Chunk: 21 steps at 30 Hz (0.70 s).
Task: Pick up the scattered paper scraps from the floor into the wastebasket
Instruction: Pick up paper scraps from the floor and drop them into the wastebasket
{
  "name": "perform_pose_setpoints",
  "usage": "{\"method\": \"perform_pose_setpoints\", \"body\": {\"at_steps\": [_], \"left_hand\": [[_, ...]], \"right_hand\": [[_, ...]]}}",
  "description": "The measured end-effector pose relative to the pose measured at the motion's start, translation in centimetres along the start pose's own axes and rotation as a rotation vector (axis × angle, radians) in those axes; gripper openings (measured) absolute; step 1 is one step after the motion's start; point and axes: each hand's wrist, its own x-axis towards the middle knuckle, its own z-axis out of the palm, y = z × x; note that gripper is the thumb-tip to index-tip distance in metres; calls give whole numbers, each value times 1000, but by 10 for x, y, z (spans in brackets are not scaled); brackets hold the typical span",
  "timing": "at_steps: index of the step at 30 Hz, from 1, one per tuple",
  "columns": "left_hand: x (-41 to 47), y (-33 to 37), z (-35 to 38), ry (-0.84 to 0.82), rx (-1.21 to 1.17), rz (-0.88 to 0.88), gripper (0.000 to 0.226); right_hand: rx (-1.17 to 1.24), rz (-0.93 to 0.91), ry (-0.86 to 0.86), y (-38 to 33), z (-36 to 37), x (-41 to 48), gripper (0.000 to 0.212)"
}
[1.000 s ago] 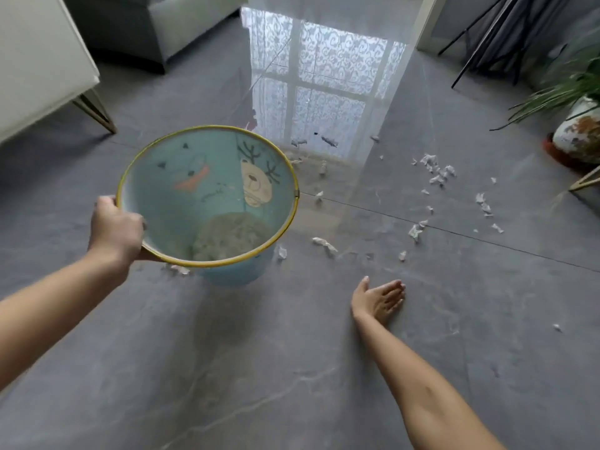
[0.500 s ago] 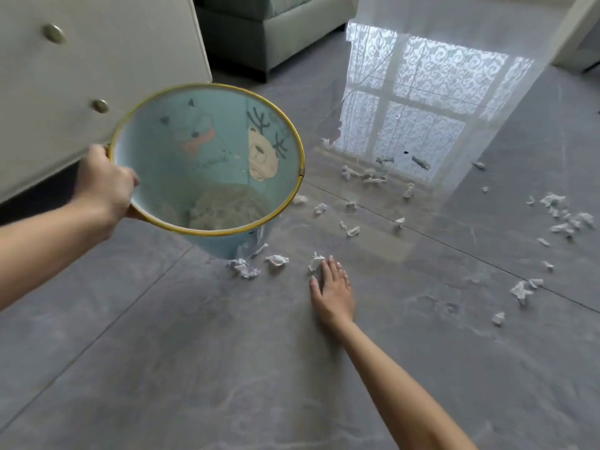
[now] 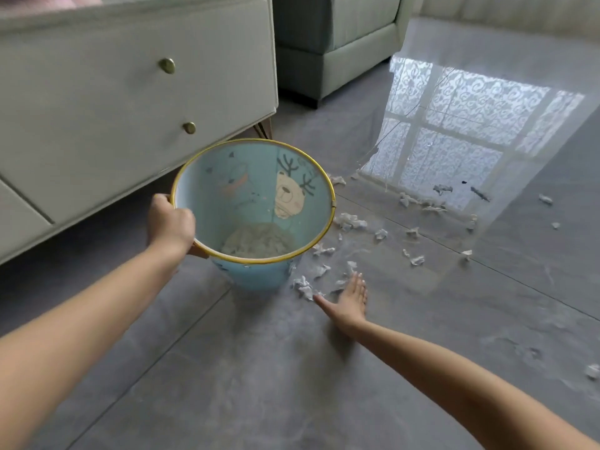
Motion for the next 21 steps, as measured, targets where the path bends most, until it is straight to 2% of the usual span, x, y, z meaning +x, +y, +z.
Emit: {"method": "perform_pose_setpoints", "body": {"at_steps": [3,4,7,9,11,13,18,21], "left_hand": [[16,-10,-11,17,-40,17,33],[20,-18,-16,32,-47,9,34],[23,-39,-28,67,-80,5,38],[35,-51,-39,68,-118,-38,37],[44,-54,-43,43,-102,-66,36],[56,-58,-46,67,-85,-79,35],[77,-71,-48,58,-99,-170,40],[81,-72,-47,38,-113,-210,33]], "right_hand": [[157,-157,-89,-29,4,17,106],[218,-176,-51,-36,7,20,99],[211,-106,281,-30,11,20,79],[61,7,354,-26,23,18,82],[8,125,345,-24,30,21,89],[-10,132,326,-32,36,34,90],[8,32,293,-44,23,81,75],[-13,-168,157,-48,15,105,65]]}}
